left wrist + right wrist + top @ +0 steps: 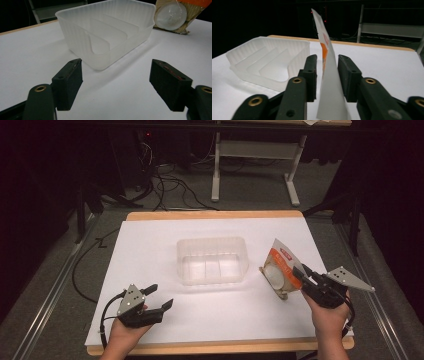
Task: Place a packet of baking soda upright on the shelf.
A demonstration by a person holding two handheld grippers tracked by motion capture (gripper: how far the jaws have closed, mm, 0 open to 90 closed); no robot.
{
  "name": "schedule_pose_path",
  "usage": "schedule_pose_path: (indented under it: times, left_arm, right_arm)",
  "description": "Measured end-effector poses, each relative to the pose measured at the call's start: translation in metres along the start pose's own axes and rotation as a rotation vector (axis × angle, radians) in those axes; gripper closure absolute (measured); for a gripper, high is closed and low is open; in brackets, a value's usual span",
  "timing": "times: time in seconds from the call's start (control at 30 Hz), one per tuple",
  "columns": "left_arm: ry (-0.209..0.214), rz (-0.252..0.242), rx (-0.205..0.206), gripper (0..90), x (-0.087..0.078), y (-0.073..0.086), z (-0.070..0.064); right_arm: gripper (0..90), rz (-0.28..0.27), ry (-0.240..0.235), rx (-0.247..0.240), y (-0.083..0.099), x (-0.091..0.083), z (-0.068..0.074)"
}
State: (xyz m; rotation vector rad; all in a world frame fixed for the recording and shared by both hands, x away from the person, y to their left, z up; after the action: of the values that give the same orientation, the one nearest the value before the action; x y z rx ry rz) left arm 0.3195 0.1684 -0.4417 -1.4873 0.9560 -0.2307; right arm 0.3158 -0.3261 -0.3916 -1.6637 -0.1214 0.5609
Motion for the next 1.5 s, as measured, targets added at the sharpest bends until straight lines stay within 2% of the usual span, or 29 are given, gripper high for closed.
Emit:
schedule_pose_path:
  times: [0.23,0.67,0.93,1.0,1.13,1.17,1.37,1.4,1.5]
  left_arm:
    - [0.008,0.004,0.008,27.1,0.001,0.000,-0.002]
    - [0.008,0.007,0.019,27.1,0.000,0.001,-0.003]
    - [0.005,0.013,0.027,27.0,0.001,0.001,-0.003]
    - [0.004,0.013,0.027,27.0,0.001,0.001,-0.004]
    - [0.000,0.014,0.029,27.0,0.001,0.001,-0.004]
    - [-0.002,0.015,0.026,27.0,0.001,0.001,-0.004]
    - [-0.002,0.020,0.024,26.8,0.002,0.002,-0.003]
    - [0.003,0.021,0.023,26.7,0.003,0.002,-0.003]
    - [0.002,0.025,0.026,26.7,0.003,0.002,-0.004]
  right_arm:
    - [61.2,0.008,-0.001,0.003,0.007,0.003,-0.002]
    - [60.7,0.011,-0.004,0.010,0.019,0.007,-0.003]
    - [67.0,0.015,0.005,-0.002,0.022,0.010,-0.002]
    - [69.2,0.025,0.027,0.006,0.023,0.012,-0.002]
    - [70.4,0.015,0.015,0.032,0.023,0.012,-0.004]
    - [75.5,0.010,0.018,0.027,0.022,0.012,-0.003]
    - [87.2,0.001,0.023,0.026,0.018,0.010,0.000]
    - [89.7,0.003,0.018,0.033,0.018,0.011,0.000]
    - [90.0,-0.002,-0.012,0.091,0.018,0.011,-0.002]
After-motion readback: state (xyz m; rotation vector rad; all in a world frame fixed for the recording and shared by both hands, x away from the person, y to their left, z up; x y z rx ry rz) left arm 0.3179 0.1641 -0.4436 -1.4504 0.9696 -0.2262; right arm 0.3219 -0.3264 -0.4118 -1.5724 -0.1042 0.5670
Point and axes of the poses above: each handheld gripper's, and its own axes: x roughly forward along the jaws, y roughly out of its underside, z roughly to its left, the point moved 2 cm from there along x, roughly forward along the jaws, and after that the axes turned 10 degrees about -x, right-handed, at the moved point
